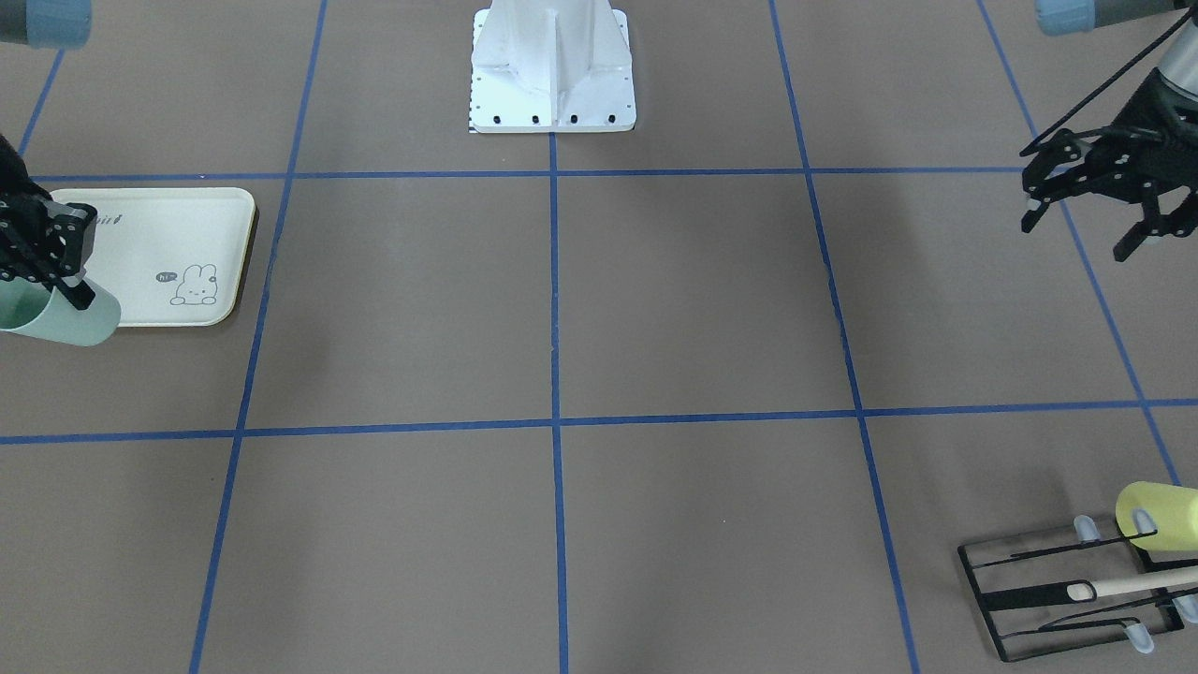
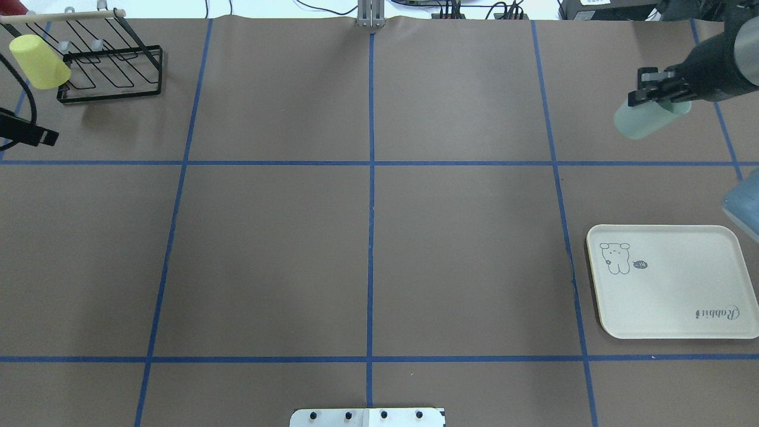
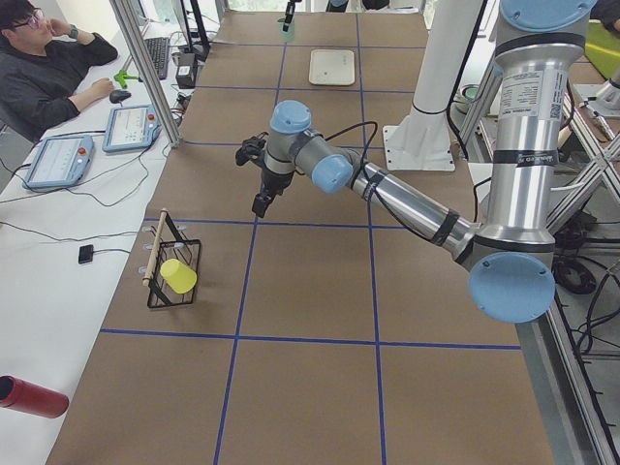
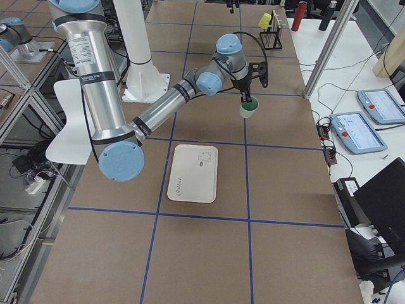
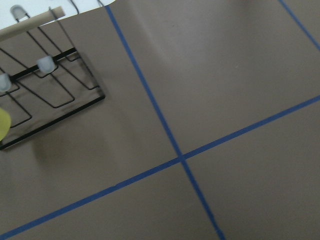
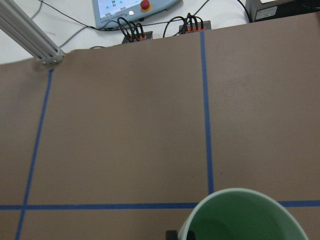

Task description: Left arm grabs green cup and hands to right arm on tray

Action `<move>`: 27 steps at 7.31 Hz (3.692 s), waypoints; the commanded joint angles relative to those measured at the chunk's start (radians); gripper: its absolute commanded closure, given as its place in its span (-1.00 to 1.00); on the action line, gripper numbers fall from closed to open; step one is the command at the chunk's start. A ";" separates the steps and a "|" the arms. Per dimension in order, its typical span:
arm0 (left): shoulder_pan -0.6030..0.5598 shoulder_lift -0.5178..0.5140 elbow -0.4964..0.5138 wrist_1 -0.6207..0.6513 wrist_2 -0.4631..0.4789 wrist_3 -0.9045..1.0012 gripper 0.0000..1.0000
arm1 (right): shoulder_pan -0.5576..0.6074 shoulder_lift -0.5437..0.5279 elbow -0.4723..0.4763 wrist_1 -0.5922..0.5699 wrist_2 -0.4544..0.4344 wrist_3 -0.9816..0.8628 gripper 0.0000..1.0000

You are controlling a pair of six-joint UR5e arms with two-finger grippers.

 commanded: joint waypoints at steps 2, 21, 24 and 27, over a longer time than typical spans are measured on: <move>-0.119 0.051 0.159 0.199 -0.004 0.112 -1.00 | 0.066 -0.160 0.052 0.007 0.112 -0.144 1.00; -0.180 0.130 0.215 0.183 -0.109 0.167 -1.00 | -0.669 -0.452 0.023 0.374 -0.632 0.583 -0.04; -0.180 0.128 0.215 0.183 -0.110 0.166 -1.00 | -0.655 -0.446 0.065 0.374 -0.625 0.577 -0.99; -0.178 0.127 0.214 0.183 -0.110 0.166 -1.00 | -0.441 -0.437 0.103 0.364 -0.445 0.406 -0.99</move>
